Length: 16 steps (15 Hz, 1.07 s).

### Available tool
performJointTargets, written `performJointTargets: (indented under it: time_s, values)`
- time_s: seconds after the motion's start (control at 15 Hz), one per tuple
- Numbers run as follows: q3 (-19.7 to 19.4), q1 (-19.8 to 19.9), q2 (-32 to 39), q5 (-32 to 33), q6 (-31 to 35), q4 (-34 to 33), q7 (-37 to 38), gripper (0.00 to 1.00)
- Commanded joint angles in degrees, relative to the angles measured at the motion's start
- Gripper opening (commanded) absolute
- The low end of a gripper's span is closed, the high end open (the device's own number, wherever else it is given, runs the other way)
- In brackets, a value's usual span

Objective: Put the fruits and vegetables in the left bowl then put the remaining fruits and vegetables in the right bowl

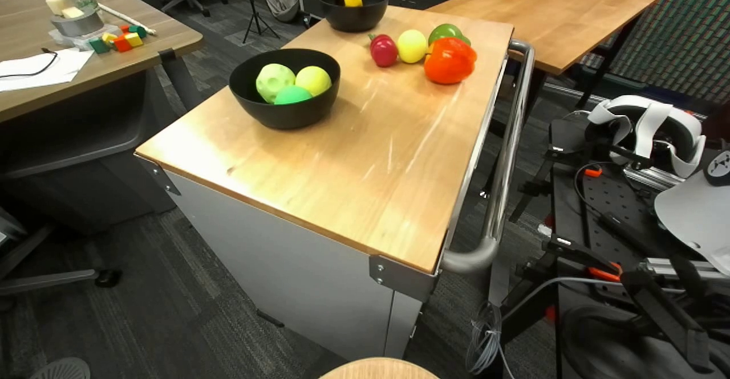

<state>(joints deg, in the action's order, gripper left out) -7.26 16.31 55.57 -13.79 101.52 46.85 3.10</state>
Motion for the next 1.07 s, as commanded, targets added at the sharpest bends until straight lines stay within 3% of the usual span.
performJointTargets:
  time_s: [0.0,1.0]
  values:
    - [-1.04,-1.28,0.74,1.84,-0.16,-1.19,0.92,0.06]
    - [-0.71,-3.41,1.83,6.06,-6.16,0.4,-0.65,0.06]
